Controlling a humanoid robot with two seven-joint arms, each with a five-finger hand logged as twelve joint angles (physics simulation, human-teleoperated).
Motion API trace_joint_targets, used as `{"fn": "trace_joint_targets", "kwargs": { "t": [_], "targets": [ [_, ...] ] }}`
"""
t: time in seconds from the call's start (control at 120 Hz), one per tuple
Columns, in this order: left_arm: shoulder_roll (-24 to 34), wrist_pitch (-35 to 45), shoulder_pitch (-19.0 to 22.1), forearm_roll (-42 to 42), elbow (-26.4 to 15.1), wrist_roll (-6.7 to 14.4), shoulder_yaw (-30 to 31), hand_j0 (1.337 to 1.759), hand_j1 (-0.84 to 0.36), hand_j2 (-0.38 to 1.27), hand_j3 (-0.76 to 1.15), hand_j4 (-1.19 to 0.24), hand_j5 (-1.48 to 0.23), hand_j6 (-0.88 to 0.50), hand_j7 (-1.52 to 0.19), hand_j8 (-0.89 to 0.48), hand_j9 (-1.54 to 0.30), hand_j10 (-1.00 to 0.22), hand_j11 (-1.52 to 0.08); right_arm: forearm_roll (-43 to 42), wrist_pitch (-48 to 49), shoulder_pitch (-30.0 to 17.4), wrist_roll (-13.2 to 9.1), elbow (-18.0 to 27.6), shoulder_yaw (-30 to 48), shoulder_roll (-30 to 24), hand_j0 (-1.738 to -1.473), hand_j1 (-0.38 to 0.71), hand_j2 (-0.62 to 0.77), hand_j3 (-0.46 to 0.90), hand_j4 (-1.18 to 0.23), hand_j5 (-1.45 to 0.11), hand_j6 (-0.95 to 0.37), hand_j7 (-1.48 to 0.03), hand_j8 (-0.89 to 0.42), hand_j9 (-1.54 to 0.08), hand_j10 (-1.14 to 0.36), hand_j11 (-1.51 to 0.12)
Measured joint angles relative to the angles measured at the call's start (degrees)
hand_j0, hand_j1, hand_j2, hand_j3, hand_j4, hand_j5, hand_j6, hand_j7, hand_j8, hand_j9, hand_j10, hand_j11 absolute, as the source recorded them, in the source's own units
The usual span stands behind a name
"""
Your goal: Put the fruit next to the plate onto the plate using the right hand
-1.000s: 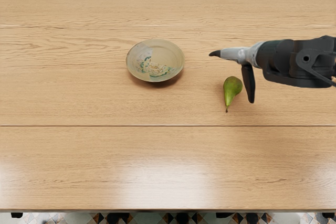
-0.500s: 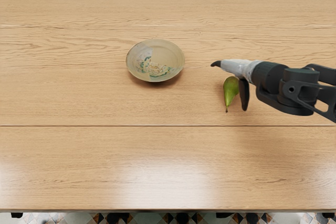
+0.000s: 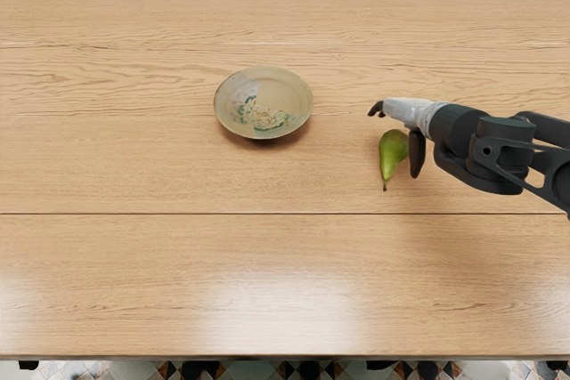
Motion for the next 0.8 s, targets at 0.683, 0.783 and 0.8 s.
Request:
{"fn": "trace_joint_targets", "kwargs": {
  "t": [0.683,0.783,0.8],
  "targets": [
    [0.0,0.0,0.0,0.0,0.0,0.0,0.0,1.658,0.33,0.0,0.0,-0.02,-0.02,-0.02,-0.02,-0.02,-0.02,-0.02,-0.02,-3.6,-3.4,-3.0,0.0,-0.1,-0.4,2.0,-1.658,-0.1,-0.04,0.0,-0.22,-0.28,-0.22,-0.28,-0.22,-0.28,-0.22,-0.28],
    [0.0,0.0,0.0,0.0,0.0,0.0,0.0,1.658,0.33,0.0,0.0,-0.02,-0.02,-0.02,-0.02,-0.02,-0.02,-0.02,-0.02,-3.7,-3.6,-3.2,0.0,-0.2,-0.4,2.0,-1.658,-0.06,-0.05,0.0,-0.24,-0.31,-0.25,-0.31,-0.24,-0.31,-0.24,-0.31],
    [0.0,0.0,0.0,0.0,0.0,0.0,0.0,1.658,0.33,0.0,0.0,-0.02,-0.02,-0.02,-0.02,-0.02,-0.02,-0.02,-0.02,-3.7,-3.8,-3.3,0.0,-0.2,-0.4,2.0,-1.658,-0.06,-0.05,0.0,-0.25,-0.32,-0.25,-0.32,-0.25,-0.32,-0.25,-0.32]
  ]
}}
